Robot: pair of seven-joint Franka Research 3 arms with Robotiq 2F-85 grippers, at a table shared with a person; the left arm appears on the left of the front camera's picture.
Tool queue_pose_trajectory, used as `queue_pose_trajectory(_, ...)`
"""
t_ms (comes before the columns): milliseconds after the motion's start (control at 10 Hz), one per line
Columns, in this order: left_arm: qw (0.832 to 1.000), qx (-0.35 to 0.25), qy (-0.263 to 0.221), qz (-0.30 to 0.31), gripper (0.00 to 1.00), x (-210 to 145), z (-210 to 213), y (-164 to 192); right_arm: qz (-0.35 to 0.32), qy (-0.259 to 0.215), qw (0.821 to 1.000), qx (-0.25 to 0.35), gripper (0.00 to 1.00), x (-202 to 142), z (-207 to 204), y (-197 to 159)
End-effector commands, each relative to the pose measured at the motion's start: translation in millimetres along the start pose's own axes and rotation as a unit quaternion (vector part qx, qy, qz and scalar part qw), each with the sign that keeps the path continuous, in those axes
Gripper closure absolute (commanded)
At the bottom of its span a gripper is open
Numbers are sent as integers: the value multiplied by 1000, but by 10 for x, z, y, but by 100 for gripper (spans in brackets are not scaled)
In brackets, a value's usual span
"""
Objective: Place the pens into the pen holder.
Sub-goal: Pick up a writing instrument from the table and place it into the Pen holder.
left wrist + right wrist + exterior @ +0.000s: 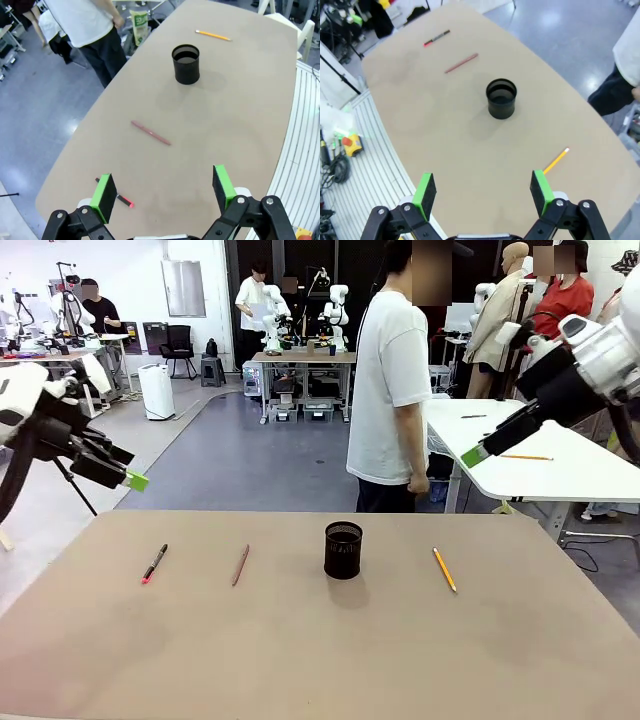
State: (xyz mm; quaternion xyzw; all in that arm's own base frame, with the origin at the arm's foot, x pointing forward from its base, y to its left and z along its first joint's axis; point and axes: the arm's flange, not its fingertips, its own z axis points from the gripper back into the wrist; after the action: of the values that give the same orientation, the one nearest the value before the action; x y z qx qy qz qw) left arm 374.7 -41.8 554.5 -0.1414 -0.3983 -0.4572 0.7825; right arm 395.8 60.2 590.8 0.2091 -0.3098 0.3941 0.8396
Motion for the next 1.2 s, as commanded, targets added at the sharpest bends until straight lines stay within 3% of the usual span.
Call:
queue_pose_trajectory(0,1000,-5,-4,-11,0,-37,56,66,6,-22,1000,12,0,-28,17,-149)
queue_pose_trajectory(300,1000,3,-11,-5,0,-35,73,178,26,-30,999,-10,0,-48,-4,-176)
queue_pose_trajectory(400,1000,7,-2,4,0,-51,104,93,-5,-17,1000,1,0,-84,42,-148)
queue_pose_trajectory(1100,1000,7,-2,4,0,-51,104,93,-5,-17,1000,1,0,-84,42,-148)
